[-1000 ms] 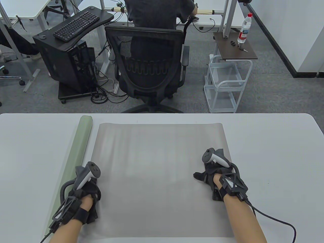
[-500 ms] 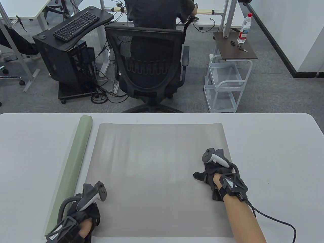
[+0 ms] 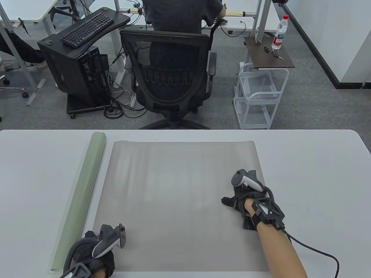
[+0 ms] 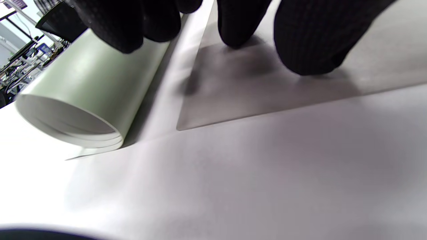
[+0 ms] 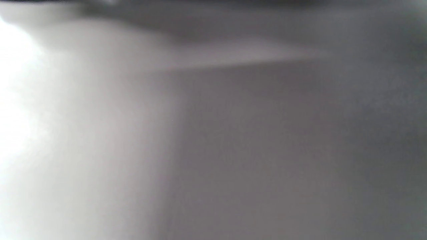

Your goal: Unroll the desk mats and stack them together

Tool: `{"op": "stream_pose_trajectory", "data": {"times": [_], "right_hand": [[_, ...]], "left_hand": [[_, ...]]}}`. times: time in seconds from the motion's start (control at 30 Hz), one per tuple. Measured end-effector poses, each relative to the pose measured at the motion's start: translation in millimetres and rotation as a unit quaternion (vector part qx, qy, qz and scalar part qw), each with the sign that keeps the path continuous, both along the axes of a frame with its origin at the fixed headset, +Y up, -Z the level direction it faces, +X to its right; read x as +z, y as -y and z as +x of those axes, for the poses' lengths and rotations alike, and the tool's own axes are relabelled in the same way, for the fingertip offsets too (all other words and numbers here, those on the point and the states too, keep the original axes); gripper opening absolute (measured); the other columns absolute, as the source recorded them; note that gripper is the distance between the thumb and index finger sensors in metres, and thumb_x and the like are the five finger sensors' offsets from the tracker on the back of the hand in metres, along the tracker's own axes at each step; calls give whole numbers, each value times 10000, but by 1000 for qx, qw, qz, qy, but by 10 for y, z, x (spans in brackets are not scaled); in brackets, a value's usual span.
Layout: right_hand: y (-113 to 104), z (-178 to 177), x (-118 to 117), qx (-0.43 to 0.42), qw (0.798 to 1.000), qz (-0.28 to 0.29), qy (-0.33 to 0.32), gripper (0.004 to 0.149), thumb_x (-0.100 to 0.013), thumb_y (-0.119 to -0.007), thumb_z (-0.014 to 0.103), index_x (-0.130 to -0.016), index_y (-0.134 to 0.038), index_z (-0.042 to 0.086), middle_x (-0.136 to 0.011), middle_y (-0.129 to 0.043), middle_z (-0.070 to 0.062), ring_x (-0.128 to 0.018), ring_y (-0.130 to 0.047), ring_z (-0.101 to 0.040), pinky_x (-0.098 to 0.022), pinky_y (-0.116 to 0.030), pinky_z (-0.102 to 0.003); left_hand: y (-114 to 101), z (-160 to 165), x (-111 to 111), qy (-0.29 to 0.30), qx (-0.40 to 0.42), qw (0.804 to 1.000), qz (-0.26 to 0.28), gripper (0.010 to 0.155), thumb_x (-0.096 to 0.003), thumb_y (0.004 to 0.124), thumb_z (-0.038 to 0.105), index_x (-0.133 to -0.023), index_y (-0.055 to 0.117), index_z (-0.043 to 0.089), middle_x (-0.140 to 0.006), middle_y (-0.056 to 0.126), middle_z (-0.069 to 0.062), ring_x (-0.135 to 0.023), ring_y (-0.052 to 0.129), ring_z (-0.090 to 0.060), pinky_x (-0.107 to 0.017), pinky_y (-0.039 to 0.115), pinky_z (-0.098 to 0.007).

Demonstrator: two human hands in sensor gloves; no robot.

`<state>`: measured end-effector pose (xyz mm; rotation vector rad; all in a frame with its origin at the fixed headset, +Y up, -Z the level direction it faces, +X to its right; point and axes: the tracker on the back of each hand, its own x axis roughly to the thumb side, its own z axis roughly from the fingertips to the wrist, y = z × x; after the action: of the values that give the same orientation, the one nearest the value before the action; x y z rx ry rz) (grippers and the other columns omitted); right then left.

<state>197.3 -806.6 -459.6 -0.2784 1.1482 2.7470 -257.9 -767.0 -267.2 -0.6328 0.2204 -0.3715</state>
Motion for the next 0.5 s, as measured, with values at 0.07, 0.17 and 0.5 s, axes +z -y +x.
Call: {"op": "stream_pose_trajectory", "data": {"times": [0.07,0.17,0.5], "right_hand": [[2,1,1,-2,1000,-1,0,957,-329,-535,711,-855,171,337,-908,322,-33,-842,256,-384,-619,-14,-670],[1,0,0,-2,1000,-2,1,957,-329,-536,709,-854,172,336,-907,323,-34,-841,257,-384,-619,-14,-670],[-50,-40,-12,28,1000,8,-4,964,-324,-550,708,-885,134,326,-952,271,-50,-891,195,-400,-664,-64,-663]], "left_hand": [[0,4,20,-2,6,1000,-5,648,-377,823,450,-897,679,92,-1091,319,-192,-968,522,-497,-635,633,-558],[0,-7,50,3,15,1000,6,629,-374,822,454,-862,725,68,-1090,356,-177,-972,518,-496,-642,624,-555],[-147,-228,-38,-60,105,987,103,521,-373,819,459,-752,891,109,-1076,481,-129,-972,530,-487,-649,612,-556]]}}
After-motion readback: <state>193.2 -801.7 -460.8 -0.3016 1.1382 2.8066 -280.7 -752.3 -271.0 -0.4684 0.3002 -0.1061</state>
